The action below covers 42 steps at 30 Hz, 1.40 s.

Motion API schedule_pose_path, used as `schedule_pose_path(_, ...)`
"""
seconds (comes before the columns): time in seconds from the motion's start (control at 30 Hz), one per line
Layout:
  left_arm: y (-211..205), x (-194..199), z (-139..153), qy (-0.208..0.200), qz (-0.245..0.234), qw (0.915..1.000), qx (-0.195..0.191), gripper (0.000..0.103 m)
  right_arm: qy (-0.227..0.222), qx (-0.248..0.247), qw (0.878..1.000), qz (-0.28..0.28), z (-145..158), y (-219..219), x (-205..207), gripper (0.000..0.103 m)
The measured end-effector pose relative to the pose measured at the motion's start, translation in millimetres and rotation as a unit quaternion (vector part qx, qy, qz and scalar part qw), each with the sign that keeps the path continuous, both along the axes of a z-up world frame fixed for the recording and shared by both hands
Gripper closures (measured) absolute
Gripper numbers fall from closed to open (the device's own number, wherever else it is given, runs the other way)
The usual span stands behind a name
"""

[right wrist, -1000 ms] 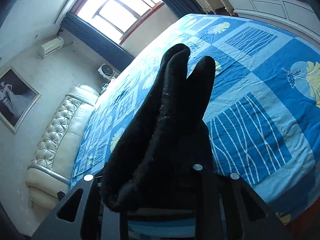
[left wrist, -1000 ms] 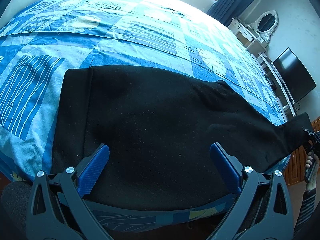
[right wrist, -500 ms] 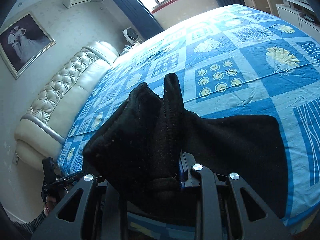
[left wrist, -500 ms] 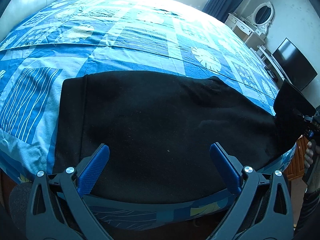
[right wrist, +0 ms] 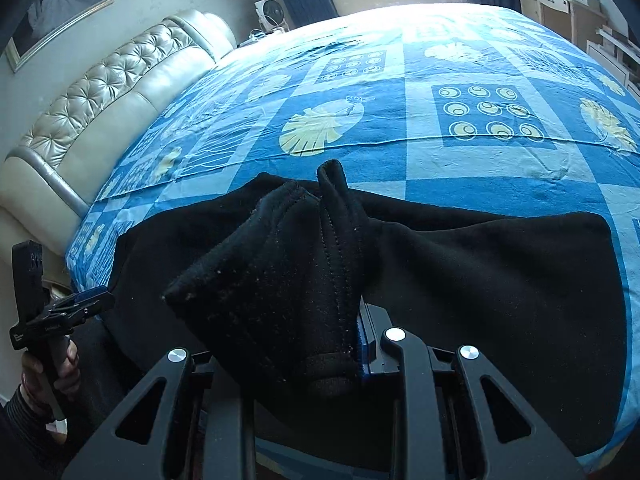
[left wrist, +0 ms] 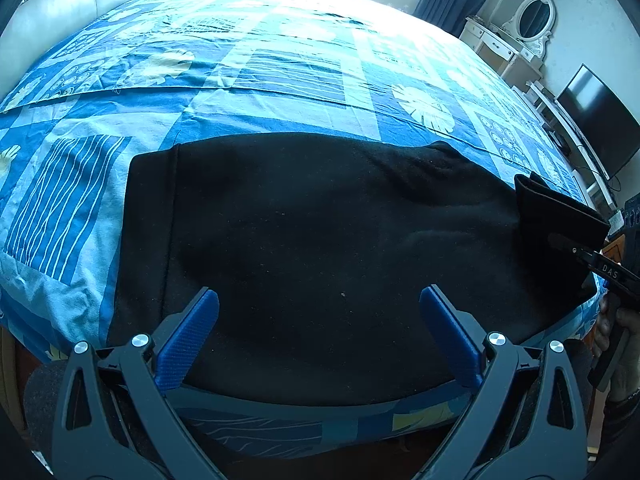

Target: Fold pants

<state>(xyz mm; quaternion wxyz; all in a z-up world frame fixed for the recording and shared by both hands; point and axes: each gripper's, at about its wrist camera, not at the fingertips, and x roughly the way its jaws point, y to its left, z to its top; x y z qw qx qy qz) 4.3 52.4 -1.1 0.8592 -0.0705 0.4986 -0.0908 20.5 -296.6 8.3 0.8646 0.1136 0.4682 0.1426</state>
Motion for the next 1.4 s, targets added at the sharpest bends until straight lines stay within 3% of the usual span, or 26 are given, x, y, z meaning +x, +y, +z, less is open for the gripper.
schedule_pose_path(0.63,-1.2,-1.8,4.1,-0.005,0.000,1.0000,0.005,0.003,0.012,-0.085,0.996,0.024,-23.9,24.5,-6.4,0.077)
schedule_pose_path(1.4,-5.6,-4.8,6.5,-0.016,-0.003,0.9997,0.020,0.002,0.015,-0.068,0.997,0.041,-18.9,38.1,-20.1,0.055)
